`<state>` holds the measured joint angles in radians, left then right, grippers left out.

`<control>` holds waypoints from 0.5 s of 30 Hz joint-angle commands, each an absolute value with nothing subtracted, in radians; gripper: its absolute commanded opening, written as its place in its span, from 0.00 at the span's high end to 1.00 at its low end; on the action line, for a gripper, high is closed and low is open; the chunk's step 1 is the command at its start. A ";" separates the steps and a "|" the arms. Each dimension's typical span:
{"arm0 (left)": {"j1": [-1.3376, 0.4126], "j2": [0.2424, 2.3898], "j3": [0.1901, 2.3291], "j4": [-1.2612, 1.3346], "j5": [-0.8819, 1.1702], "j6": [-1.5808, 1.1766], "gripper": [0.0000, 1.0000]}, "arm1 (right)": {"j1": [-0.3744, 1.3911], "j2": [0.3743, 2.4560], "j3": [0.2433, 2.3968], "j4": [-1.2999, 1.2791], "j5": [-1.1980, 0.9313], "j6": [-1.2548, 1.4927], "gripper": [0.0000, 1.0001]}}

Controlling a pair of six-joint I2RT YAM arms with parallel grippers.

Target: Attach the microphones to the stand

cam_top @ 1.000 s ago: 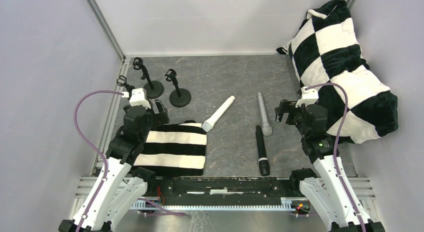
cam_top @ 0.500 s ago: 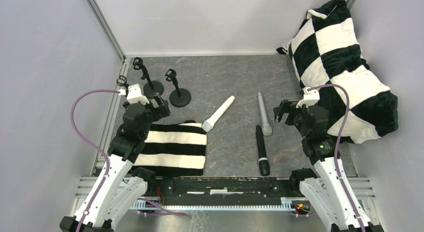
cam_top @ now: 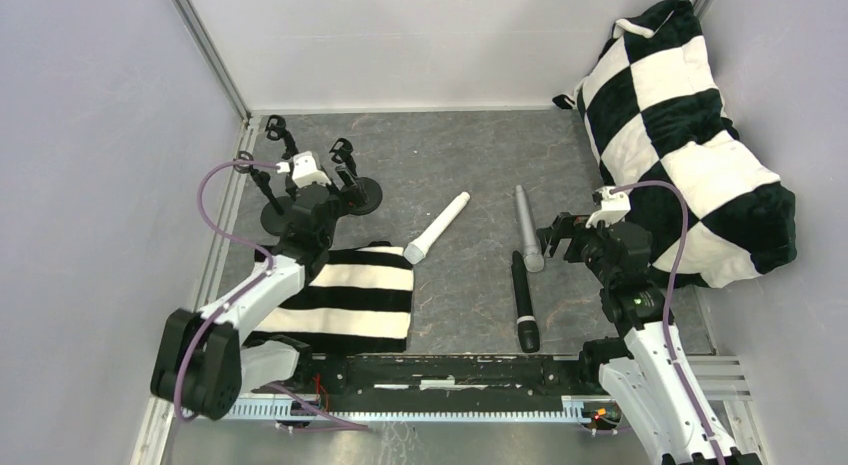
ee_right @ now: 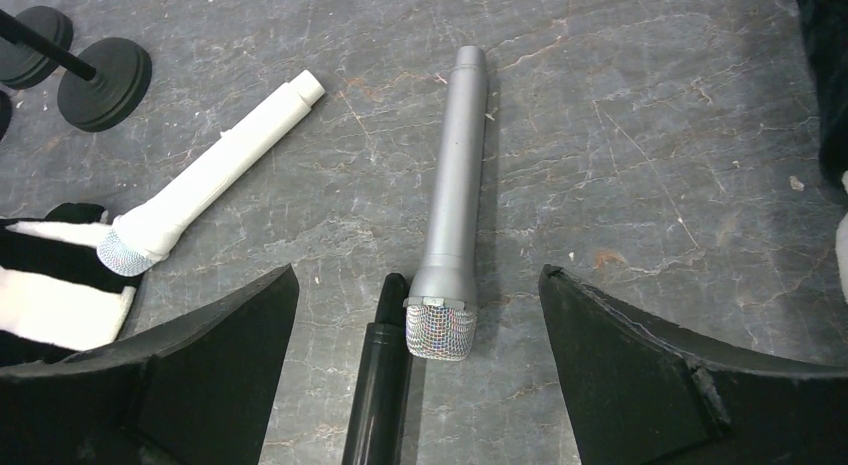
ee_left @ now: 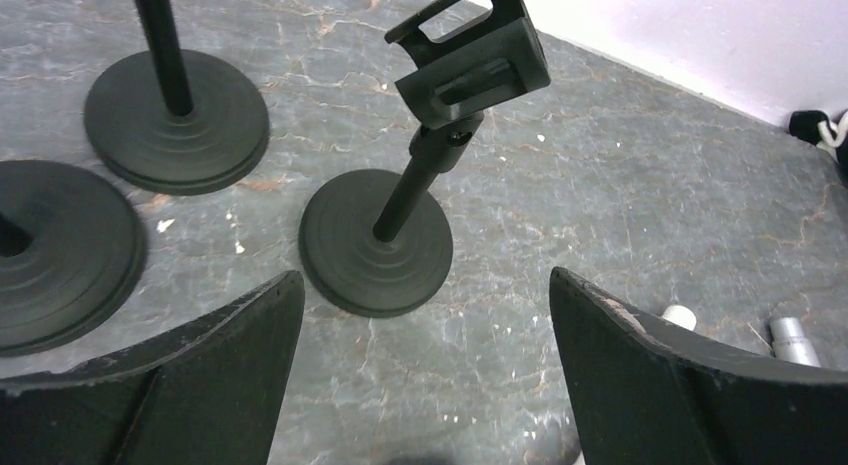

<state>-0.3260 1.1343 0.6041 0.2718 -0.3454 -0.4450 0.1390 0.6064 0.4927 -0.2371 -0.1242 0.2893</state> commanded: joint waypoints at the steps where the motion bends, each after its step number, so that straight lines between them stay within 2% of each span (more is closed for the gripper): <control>1: -0.332 1.252 0.581 0.643 -0.392 -0.418 0.04 | 0.134 0.592 0.478 -0.171 -0.169 0.308 0.02; 6: -0.333 1.419 0.611 0.767 -0.382 -0.369 0.08 | 0.134 0.583 0.462 -0.169 -0.168 0.300 0.02; 15: -0.334 1.621 0.723 0.837 -0.403 -0.298 0.27 | 0.135 0.569 0.454 -0.190 -0.141 0.264 0.02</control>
<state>-0.3294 1.5738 0.6460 0.7166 -0.3676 -0.3710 0.1390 0.5831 0.4664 -0.2230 -0.1555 0.2867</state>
